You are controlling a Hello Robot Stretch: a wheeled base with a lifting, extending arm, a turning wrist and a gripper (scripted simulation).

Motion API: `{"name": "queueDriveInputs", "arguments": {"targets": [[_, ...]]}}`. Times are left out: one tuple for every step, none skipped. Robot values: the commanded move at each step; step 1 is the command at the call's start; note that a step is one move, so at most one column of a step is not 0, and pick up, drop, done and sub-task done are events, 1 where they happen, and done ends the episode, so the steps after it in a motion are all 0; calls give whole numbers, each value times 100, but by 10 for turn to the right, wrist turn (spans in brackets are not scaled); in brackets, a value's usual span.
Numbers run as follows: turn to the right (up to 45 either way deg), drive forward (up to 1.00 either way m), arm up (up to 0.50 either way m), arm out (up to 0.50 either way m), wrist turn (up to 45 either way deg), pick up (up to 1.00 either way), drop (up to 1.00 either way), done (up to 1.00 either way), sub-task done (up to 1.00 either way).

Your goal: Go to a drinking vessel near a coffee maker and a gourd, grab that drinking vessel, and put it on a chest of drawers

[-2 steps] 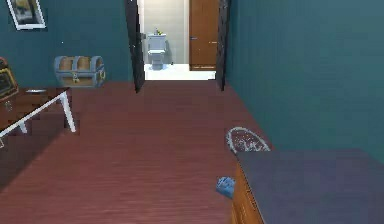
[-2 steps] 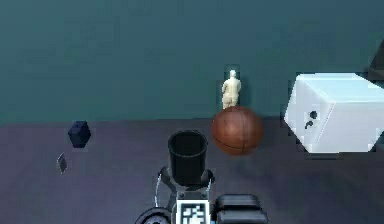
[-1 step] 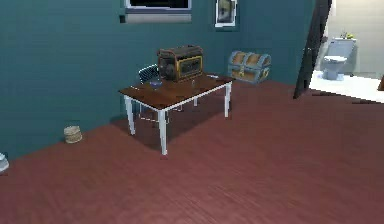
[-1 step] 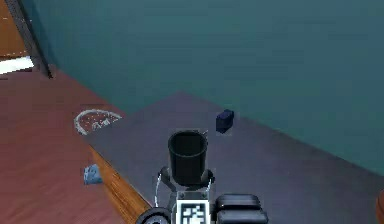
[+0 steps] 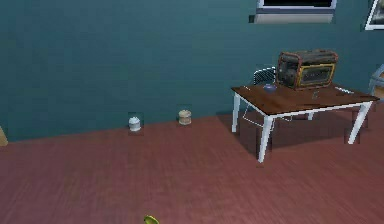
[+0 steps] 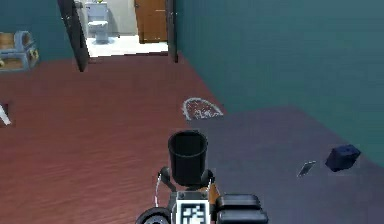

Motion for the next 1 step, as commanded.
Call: {"name": "queueDriveInputs", "arguments": {"targets": [[-30, 0, 0, 0, 0, 0, 0, 0, 0]]}}
